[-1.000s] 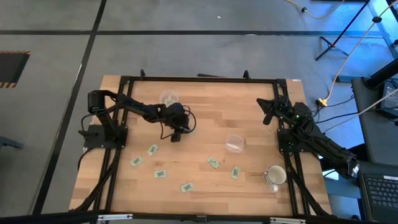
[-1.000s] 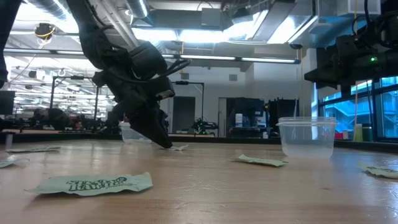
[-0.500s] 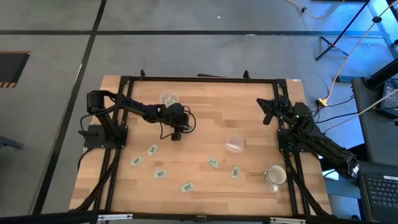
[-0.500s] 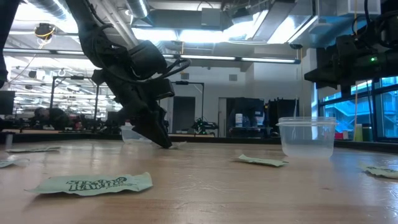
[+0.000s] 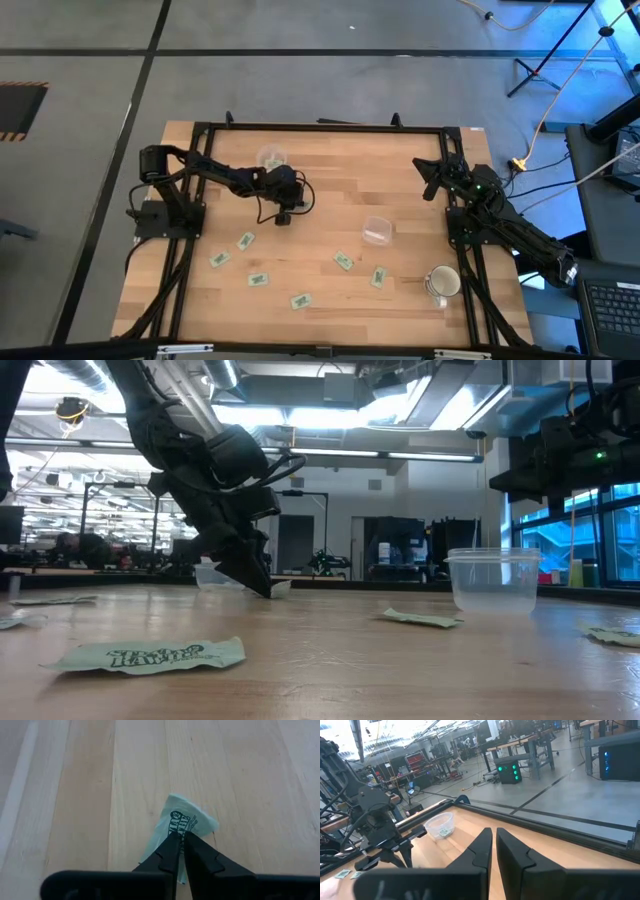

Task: Pick and place Stevia / Truvia into bins
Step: Put the stevia packet into the top transparent container

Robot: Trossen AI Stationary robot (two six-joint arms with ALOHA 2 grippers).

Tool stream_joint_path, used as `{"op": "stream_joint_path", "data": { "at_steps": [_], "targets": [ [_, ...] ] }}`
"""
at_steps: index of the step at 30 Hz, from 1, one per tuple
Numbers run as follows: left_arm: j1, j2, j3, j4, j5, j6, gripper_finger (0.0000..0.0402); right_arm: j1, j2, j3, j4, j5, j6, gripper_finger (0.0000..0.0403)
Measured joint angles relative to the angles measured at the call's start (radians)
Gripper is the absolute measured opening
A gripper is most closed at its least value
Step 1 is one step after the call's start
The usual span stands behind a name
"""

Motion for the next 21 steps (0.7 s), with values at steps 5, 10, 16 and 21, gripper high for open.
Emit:
{"op": "stream_joint_path", "data": {
  "at_steps": [5, 10, 16, 21],
  "targets": [
    [0.0, 0.0, -0.001, 0.007, 0.0, -0.002, 0.001, 0.0, 0.0, 0.0, 0.0, 0.0, -0.001, 0.003],
    [0.0, 0.0, -0.001, 0.008, 0.002, -0.004, 0.0013, 0.0, 0.0, 0.0, 0.0, 0.0, -0.002, 0.003],
    [0.0, 0.0, 0.0, 0.009, 0.003, -0.004, 0.0029, 0.0, 0.0, 0.0, 0.0, 0.0, -0.002, 0.003],
    [0.0, 0.0, 0.0, 0.01, 0.003, 0.011, 0.0027, 0.0, 0.0, 0.0, 0.0, 0.0, -0.002, 0.003]
  ]
}}
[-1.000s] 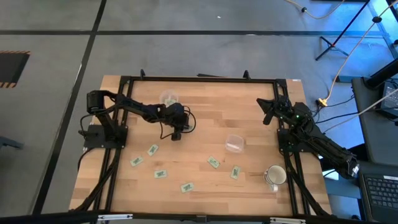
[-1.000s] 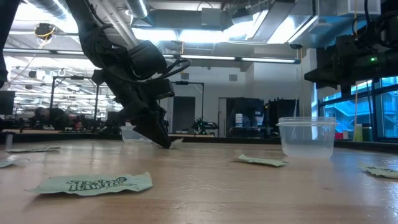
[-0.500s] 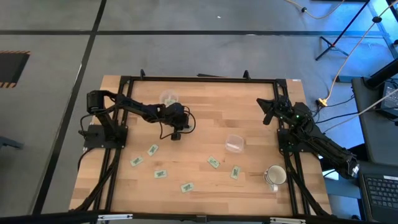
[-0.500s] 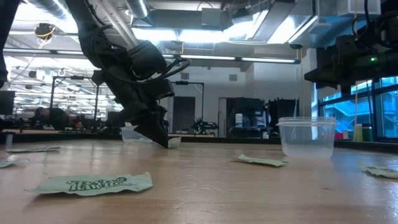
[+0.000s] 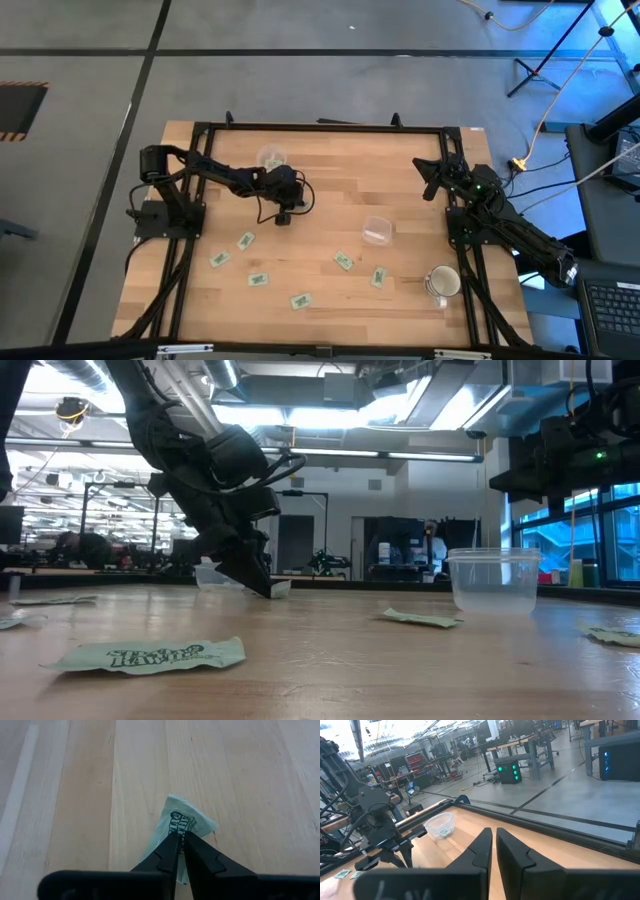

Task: Pick and place Stevia / Truvia into bins
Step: Put the stevia packet into the top transparent container

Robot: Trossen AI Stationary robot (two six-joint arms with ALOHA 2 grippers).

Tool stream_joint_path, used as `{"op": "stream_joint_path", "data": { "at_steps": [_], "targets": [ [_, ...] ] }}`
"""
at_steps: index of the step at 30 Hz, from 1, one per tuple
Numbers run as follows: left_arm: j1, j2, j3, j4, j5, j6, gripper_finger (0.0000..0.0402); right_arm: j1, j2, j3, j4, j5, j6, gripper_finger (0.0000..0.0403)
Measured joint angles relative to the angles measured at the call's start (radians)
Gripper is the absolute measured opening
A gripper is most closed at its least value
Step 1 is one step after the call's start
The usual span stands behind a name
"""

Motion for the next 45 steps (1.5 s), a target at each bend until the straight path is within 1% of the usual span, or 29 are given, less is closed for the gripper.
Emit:
{"op": "stream_joint_path", "data": {
  "at_steps": [4, 10, 17, 21, 26, 34, 38, 40, 43, 45],
  "targets": [
    [0.0, -0.014, 0.001, 0.0, -0.001, 0.001, 0.0018, 0.0, 0.0, 0.0, 0.0, 0.0, 0.0, 0.003],
    [-0.001, -0.069, -0.005, -0.038, -0.01, 0.002, 0.0006, 0.0, 0.0, 0.0, 0.0, 0.0, 0.0, 0.003],
    [-0.001, -0.129, -0.003, -0.082, -0.025, 0.033, 0.0007, 0.0, 0.0, 0.0, 0.0, 0.0, 0.0, 0.003],
    [0.001, -0.187, -0.002, -0.139, -0.121, 0.07, 0.0007, 0.0, 0.0, 0.0, 0.0, 0.0, 0.001, 0.003],
    [0.024, -0.304, -0.002, -0.23, -0.244, 0.086, 0.0008, 0.0, 0.0, 0.0, 0.0, 0.0, 0.002, 0.003],
    [0.117, -0.51, 0.0, -0.361, -0.345, -0.012, 0.0008, 0.0, 0.0, 0.0, 0.0, 0.0, 0.002, 0.003],
    [0.184, -0.565, 0.0, -0.397, -0.424, -0.039, 0.0012, 0.0, 0.0, 0.0, 0.0, 0.0, 0.002, 0.003],
    [0.227, -0.569, 0.0, -0.398, -0.407, -0.069, 0.0011, 0.0, 0.0, 0.0, 0.0, 0.0, 0.001, 0.003],
    [0.284, -0.546, 0.0, -0.397, -0.301, -0.095, 0.0008, 0.0, 0.0, 0.0, 0.0, 0.0, -0.01, 0.003],
    [0.309, -0.523, -0.003, -0.386, -0.252, -0.104, 0.001, 0.0, 0.0, 0.0, 0.0, 0.0, -0.016, 0.003]
  ]
}}
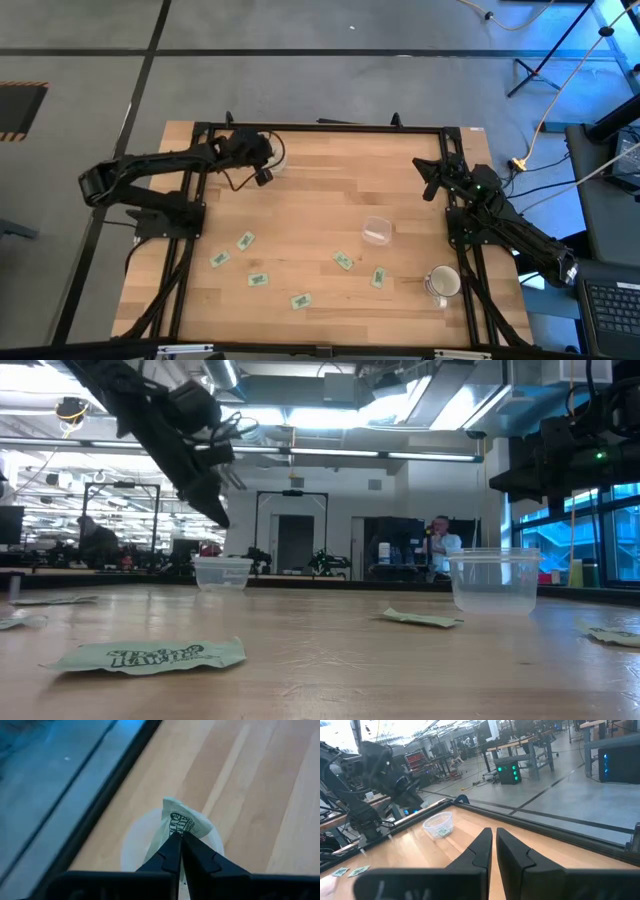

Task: Pick and place Stevia / Truvia into bins
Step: Put the stevia packet into the top transparent container

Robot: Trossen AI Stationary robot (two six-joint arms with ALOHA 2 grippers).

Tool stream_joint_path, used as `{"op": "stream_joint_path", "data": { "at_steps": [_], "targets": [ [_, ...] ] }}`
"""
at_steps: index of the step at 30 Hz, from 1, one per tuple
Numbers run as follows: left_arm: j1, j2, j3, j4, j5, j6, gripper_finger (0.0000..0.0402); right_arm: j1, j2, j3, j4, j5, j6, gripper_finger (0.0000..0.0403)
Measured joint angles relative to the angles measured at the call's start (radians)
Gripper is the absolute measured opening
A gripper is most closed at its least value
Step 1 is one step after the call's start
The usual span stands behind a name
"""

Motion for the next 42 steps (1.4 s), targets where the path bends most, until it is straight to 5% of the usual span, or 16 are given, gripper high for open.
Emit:
{"op": "stream_joint_path", "data": {
  "at_steps": [16, 22, 25, 33, 38, 42],
  "targets": [
    [0.064, 0.197, -0.001, 0.079, 0.008, -0.025, 0.0044, 0.0, 0.0, 0.0, 0.0, -0.001, 0.019, 0.003],
    [0.058, 0.16, -0.001, 0.075, -0.112, 0.012, 0.0048, 0.0, 0.0, 0.0, 0.0, -0.001, 0.019, 0.003],
    [0.038, 0.1, -0.001, 0.062, -0.079, 0.041, 0.005, 0.0, 0.0, 0.0, 0.0, -0.001, 0.019, 0.003],
    [-0.095, -0.056, -0.001, -0.137, 0.252, 0.137, 0.0048, 0.0, 0.0, 0.0, 0.0, 0.0, 0.016, 0.003],
    [-0.24, -0.073, -0.001, -0.248, 0.244, 0.051, 0.0048, 0.0, 0.0, 0.0, 0.0, 0.0, -0.005, 0.003],
    [-0.404, -0.066, -0.001, -0.311, 0.119, 0.077, 0.0048, 0.0, 0.0, 0.0, 0.0, 0.0, -0.007, 0.003]
  ]
}}
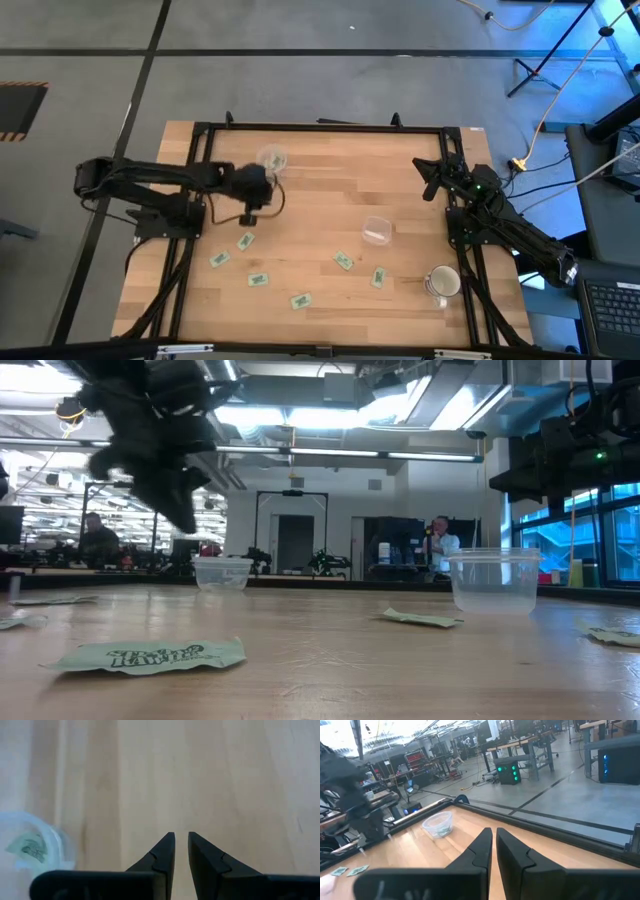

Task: Pick and place Stevia / Truvia into bins
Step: Put the stevia packet into the top transparent container

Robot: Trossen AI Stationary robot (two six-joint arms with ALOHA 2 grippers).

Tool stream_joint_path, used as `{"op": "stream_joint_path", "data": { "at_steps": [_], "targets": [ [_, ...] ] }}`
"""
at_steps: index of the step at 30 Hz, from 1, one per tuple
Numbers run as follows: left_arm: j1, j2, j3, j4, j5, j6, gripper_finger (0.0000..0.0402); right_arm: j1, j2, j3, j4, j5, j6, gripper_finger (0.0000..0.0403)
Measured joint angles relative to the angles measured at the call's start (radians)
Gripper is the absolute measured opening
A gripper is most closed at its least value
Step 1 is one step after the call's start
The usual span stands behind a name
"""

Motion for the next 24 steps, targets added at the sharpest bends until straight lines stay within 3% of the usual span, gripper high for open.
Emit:
{"op": "stream_joint_path", "data": {
  "at_steps": [3, 11, 15, 20, 24],
  "targets": [
    [-0.104, 0.0, 0.0, -0.05, -0.067, -0.067, 0.0052, 0.0, 0.0, 0.0, 0.0, 0.0, 0.0, 0.003],
    [-0.334, 0.0, 0.0, -0.075, -0.102, -0.351, 0.0063, 0.0, 0.0, 0.0, 0.0, 0.0, 0.0, 0.003],
    [-0.432, 0.01, 0.0, -0.096, -0.16, -0.391, 0.0062, 0.0, 0.0, 0.0, 0.0, 0.0, 0.001, 0.003],
    [-0.507, 0.046, 0.0, -0.168, -0.245, -0.514, 0.0064, 0.0, 0.0, 0.0, 0.0, 0.0, 0.009, 0.003],
    [-0.525, 0.08, 0.0, -0.224, -0.241, -0.68, 0.0074, 0.0, 0.0, 0.0, 0.0, 0.0, 0.03, 0.003]
  ]
}}
